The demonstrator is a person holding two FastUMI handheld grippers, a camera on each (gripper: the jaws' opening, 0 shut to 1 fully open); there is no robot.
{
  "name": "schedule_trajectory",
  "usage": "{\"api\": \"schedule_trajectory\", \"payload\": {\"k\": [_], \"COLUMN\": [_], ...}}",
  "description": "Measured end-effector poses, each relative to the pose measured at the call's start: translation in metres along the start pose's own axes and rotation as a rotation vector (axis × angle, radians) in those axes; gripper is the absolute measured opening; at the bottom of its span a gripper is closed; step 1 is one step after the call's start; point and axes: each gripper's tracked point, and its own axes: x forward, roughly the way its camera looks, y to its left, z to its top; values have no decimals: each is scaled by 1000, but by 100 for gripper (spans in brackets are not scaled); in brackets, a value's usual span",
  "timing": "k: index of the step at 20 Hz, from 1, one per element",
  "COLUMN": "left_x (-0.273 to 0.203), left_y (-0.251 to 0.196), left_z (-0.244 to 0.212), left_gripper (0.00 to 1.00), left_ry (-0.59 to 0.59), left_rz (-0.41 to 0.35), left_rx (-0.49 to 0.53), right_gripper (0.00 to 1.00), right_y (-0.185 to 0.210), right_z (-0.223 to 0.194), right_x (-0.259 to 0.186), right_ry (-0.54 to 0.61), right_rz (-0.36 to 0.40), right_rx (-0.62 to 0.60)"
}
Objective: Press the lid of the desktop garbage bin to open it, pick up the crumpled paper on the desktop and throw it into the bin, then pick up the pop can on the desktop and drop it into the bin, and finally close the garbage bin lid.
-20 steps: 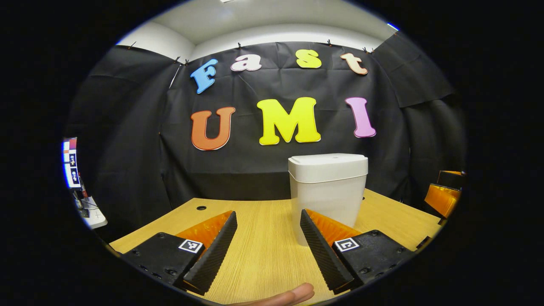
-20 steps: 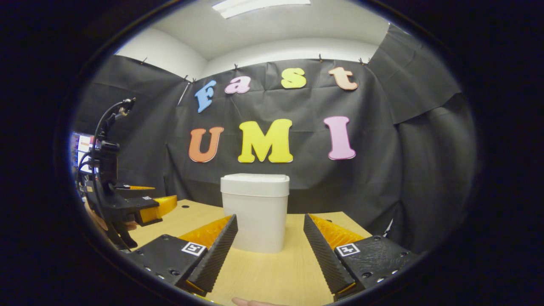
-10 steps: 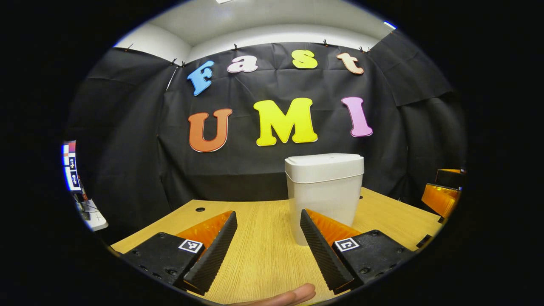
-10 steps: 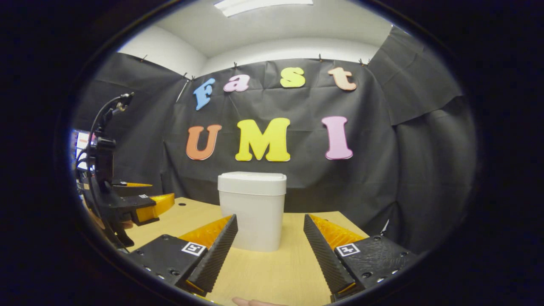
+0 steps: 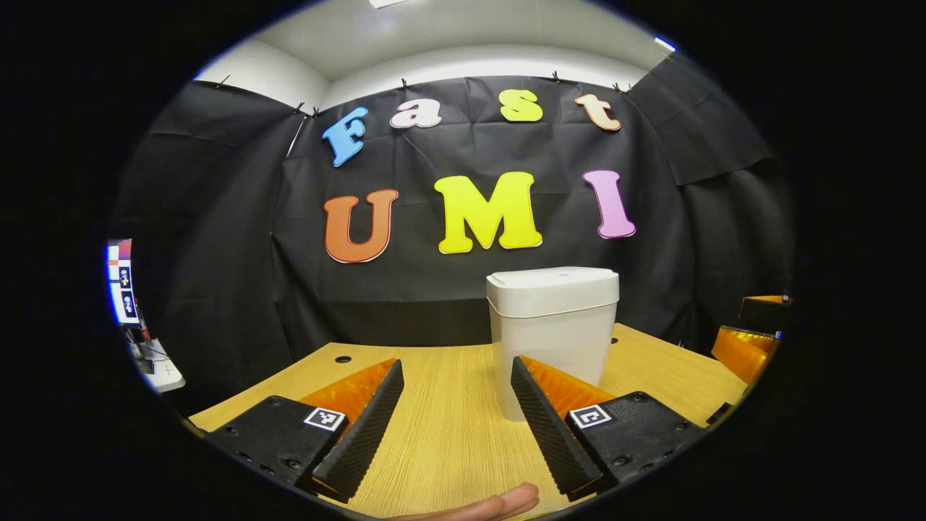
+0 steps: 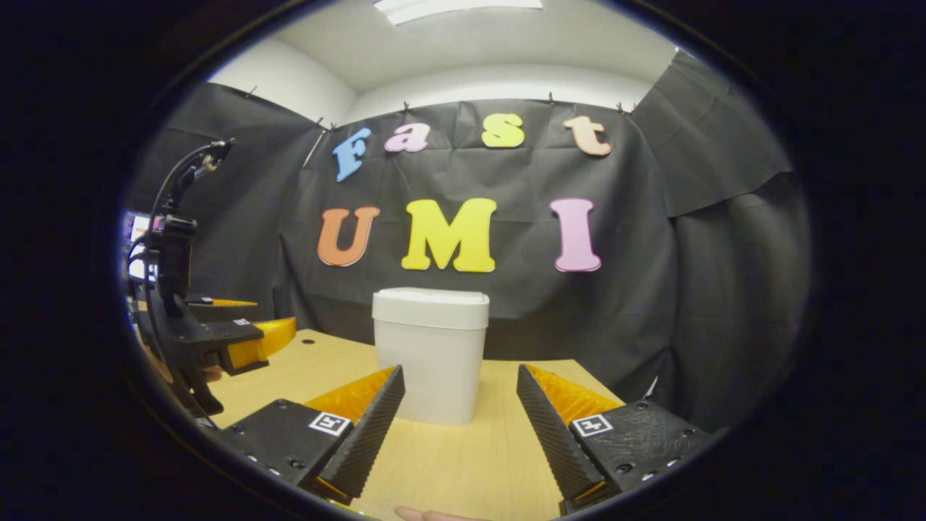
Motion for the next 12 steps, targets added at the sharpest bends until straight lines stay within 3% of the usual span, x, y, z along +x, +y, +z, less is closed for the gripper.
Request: {"api": "schedule_trajectory", "payload": {"k": [3,9,12], "left_x": [0,1,1], "left_y": [-2,-1,-4], "left_z": [-2,-3,-4], "left_gripper": [96,96,96], "left_ry": [5,10,10], "left_rz": [-3,1,-4], "left_rx": [0,5,12], "right_gripper": [98,92,95], "right_y": [-2,-3,-3], "right_z": [0,-3,-4], "right_x": [1,2,3], "right_ry": [-1,12,15], "right_rz": [-4,-4,-4], "right_rx": [8,17,15]}}
